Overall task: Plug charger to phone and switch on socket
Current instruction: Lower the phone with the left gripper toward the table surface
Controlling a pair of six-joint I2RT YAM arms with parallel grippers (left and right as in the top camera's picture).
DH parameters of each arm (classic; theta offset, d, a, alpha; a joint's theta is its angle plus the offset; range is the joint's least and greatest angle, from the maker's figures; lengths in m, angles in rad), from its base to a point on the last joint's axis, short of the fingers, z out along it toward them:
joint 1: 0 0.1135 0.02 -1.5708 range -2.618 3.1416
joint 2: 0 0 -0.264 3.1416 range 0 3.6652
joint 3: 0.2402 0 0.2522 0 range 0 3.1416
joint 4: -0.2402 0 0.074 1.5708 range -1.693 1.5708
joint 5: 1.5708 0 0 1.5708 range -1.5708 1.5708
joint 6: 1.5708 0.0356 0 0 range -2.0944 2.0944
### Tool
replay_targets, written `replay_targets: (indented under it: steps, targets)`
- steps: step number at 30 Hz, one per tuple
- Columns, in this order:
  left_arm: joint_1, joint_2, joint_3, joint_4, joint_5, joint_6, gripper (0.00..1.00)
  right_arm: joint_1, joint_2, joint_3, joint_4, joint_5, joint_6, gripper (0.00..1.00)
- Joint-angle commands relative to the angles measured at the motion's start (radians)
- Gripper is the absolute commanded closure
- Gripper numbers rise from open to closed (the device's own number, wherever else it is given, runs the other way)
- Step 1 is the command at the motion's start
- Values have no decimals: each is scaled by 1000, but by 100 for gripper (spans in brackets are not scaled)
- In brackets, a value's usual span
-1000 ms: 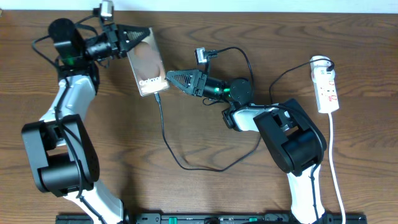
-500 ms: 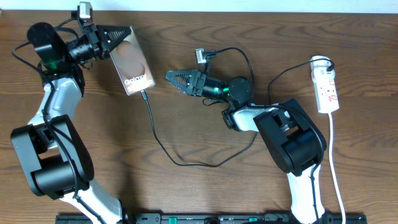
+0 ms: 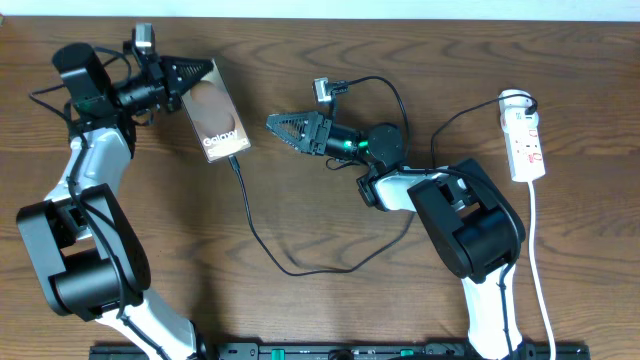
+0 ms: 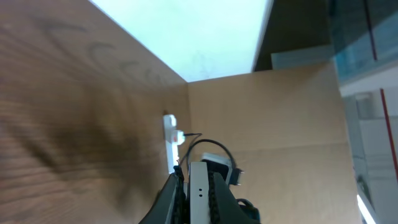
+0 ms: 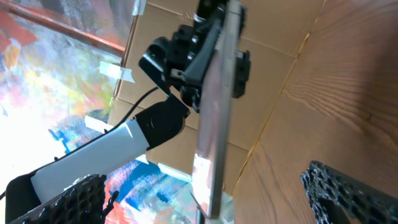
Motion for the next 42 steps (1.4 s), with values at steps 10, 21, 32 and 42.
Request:
replay_targets:
  steps: [10, 21, 32, 42]
  targets:
    - [5, -10, 5, -317, -122, 349, 93, -5, 3, 12, 2, -8, -13, 1]
    - [5, -9, 5, -674, -336, 588, 93, -5, 3, 12, 2, -8, -13, 1]
    - [0, 8, 0, -789, -465, 650, 93, -5, 3, 12, 2, -8, -13, 1]
    - [-11, 37, -57, -789, -519, 649, 93, -5, 3, 12, 2, -8, -13, 1]
